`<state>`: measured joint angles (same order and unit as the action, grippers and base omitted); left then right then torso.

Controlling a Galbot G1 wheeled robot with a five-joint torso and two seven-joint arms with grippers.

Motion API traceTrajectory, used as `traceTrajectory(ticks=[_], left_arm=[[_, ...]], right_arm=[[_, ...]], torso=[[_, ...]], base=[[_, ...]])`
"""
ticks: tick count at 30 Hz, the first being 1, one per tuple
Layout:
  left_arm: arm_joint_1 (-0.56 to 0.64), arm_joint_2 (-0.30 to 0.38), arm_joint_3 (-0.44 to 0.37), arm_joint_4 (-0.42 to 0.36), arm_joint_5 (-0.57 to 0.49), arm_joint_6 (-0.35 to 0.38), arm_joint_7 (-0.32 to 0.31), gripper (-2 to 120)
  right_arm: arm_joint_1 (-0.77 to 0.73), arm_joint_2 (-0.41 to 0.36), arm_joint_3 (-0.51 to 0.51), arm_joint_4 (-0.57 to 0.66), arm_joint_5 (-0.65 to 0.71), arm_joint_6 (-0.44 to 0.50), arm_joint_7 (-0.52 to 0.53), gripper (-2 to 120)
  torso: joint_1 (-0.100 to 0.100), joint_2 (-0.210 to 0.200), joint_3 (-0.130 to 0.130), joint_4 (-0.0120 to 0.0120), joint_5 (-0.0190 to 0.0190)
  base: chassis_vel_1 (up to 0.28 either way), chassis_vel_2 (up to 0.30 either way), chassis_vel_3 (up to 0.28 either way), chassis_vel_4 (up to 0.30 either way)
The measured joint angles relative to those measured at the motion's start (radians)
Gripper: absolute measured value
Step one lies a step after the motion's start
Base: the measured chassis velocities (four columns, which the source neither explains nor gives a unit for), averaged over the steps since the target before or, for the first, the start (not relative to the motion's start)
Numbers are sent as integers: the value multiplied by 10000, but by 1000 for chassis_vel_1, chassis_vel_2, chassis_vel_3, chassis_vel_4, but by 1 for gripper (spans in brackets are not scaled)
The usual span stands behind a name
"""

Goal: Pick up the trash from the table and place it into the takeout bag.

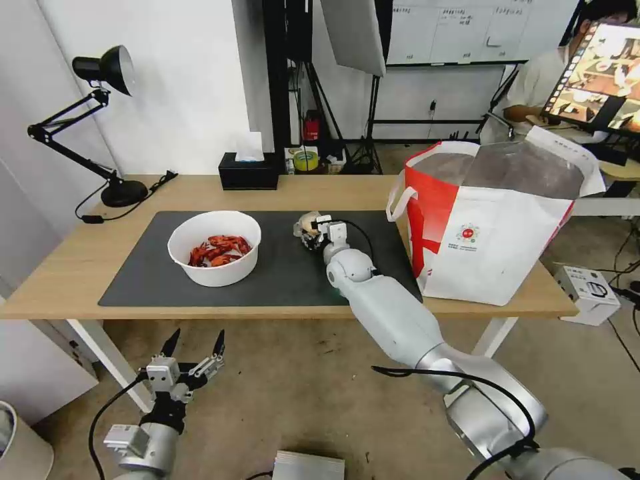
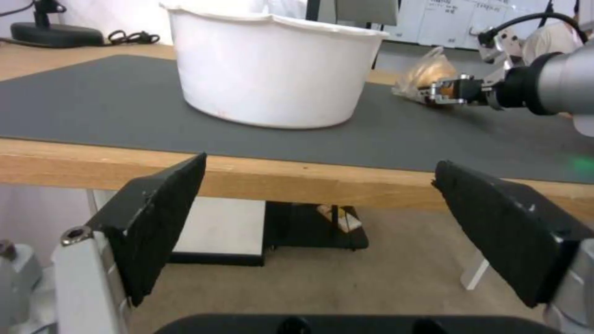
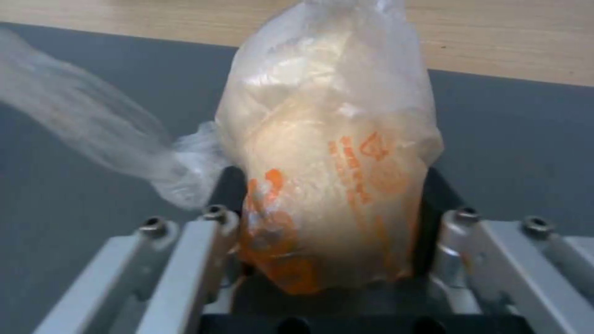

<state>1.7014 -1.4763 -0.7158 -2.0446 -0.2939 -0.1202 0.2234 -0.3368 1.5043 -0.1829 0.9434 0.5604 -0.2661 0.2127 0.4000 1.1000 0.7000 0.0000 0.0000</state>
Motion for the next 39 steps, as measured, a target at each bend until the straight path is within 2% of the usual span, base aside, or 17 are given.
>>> traceTrajectory(ticks=[2, 3, 5, 6, 8, 10, 21, 26, 31, 34, 39], left_arm=[[-86, -2, 39, 84, 1, 0, -1, 100], [-86, -2, 39, 84, 1, 0, -1, 100], [-139, 2, 83, 132, 4, 0, -2, 100], [-139, 2, 83, 132, 4, 0, -2, 100], [-178, 10, 136, 161, 6, 0, -6, 100], [-211, 18, 167, 184, 9, 0, -10, 100], [-194, 91, 189, 34, -24, 24, -20, 100], [-181, 135, 227, -81, -55, 51, -25, 100], [-194, 141, 268, -77, -56, 53, -27, 100], [-203, 151, 301, -70, -57, 55, -26, 100], [-209, 175, 383, -67, -53, 59, -28, 100]], right_arm=[[-263, -274, -17, 499, 47, 58, 67, 30], [-263, -274, -17, 499, 47, 58, 67, 30], [-415, -521, -72, 853, 84, 180, 125, 19], [-415, -521, -72, 853, 84, 180, 125, 19], [-570, -771, -134, 1232, 107, 270, 139, 10], [-751, -1071, -196, 1712, 168, 376, 141, 6], [-1664, -2199, -263, 3364, 165, 1637, -437, 4], [-2313, -3059, -276, 4774, 204, 2495, -381, 4], [-3038, -3703, -143, 5875, 214, 2807, -381, 4], [-3635, -4087, 132, 6524, 216, 2923, -404, 4], [-5156, -4930, 1269, 7866, 166, 3248, -826, 4]], torso=[[0, 0, 0, 0, 0], [0, 0, 0, 0, 0], [0, -1, 0, 0, 0], [0, -1, 0, 0, 0], [1, 0, 1, 0, 1], [0, 0, 0, 0, 1], [0, 0, 0, -1, 2], [0, 0, 0, 1, 0], [0, 0, 0, 1, 1], [0, 0, -1, 1, 2], [-1, 0, -1, -3, 1]], base=[[0, 0, 0, 0], [0, 0, 0, 0], [0, 0, 0, 0], [0, 0, 0, 0], [0, 0, 0, 0], [0, 0, 0, 0], [0, 0, 0, 0], [0, 0, 0, 0], [0, 0, 0, 0], [0, 0, 0, 0], [0, 0, 0, 0]])
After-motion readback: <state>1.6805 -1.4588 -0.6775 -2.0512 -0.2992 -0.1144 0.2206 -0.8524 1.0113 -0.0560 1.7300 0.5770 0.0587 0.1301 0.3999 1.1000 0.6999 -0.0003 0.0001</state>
